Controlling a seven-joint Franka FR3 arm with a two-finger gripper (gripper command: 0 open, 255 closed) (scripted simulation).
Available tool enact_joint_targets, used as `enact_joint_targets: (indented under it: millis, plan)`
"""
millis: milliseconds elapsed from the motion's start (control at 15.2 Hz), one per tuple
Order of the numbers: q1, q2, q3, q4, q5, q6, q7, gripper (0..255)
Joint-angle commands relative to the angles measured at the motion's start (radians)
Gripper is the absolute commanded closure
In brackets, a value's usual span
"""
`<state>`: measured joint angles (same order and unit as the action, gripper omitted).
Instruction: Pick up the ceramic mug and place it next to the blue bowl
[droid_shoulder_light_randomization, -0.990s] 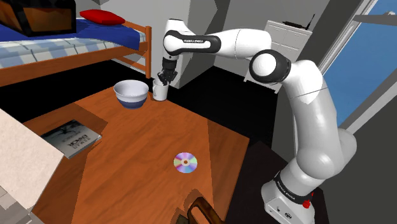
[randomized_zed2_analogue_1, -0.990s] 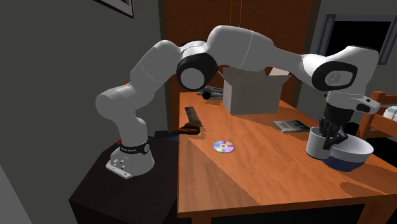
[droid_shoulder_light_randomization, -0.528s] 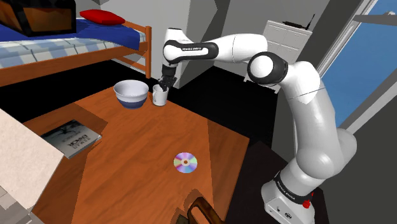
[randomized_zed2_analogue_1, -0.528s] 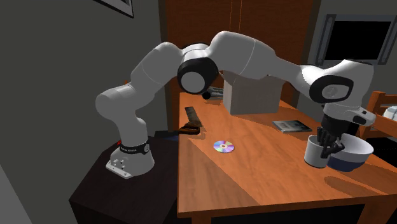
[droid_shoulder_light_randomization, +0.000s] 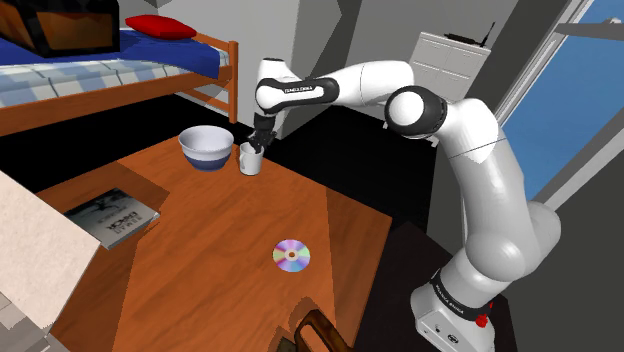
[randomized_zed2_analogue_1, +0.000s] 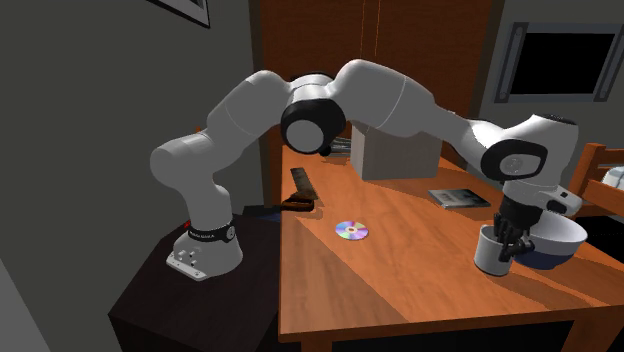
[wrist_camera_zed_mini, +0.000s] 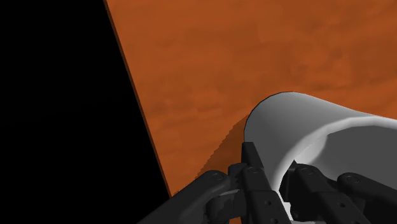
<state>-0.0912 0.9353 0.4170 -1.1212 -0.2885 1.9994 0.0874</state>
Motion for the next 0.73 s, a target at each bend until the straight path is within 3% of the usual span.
enact_joint_targets:
  millis: [0, 396, 462, 660]
  plan:
    - [-0.001, 0.003, -0.001, -0.002, -0.001, 0.006, -0.001, 255]
    - [-0.001, 0.003, -0.001, -0.002, -0.001, 0.005, -0.001, 255]
    - [-0.001, 0.003, -0.001, -0.002, -0.001, 0.006, -0.001, 0]
    - [-0.001, 0.003, -0.001, -0.002, -0.001, 0.006, -0.001, 0]
